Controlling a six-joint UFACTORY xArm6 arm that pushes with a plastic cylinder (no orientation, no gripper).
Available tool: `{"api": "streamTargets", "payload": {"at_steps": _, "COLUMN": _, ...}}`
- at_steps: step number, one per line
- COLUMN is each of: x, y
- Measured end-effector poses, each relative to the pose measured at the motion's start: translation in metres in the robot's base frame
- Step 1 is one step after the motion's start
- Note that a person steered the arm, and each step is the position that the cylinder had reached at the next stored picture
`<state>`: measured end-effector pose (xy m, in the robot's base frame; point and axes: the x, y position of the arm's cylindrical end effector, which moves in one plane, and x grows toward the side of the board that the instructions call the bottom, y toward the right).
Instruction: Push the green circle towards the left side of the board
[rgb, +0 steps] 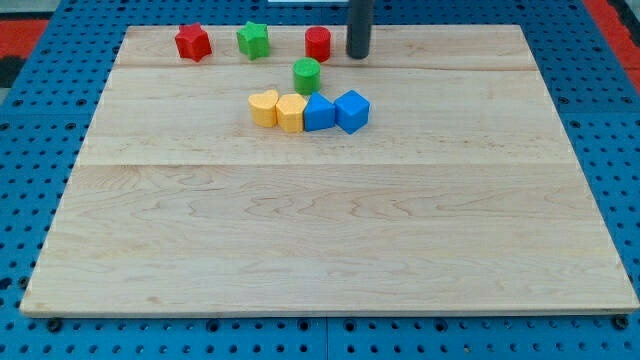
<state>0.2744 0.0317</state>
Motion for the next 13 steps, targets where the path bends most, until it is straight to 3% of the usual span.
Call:
{"api": "streamTargets", "payload": {"at_steps": 1, "x": 0.026, "y": -0.015}}
{"api": "streamTargets", "payload": {"at_steps": 4, "x": 0.033, "y": -0.135}}
{"api": "streamTargets", "payload": {"at_steps": 6, "x": -0.003, "y": -0.137}}
{"api": "streamTargets", "payload": {"at_steps": 10, "x": -0.004, "y": -0.143}}
{"api": "streamTargets", "payload": {"at_steps": 11, "x": -0.025, "y": -0.155}}
{"api": "streamTargets", "payload": {"at_steps": 13, "x": -0.002, "y": -0.243}}
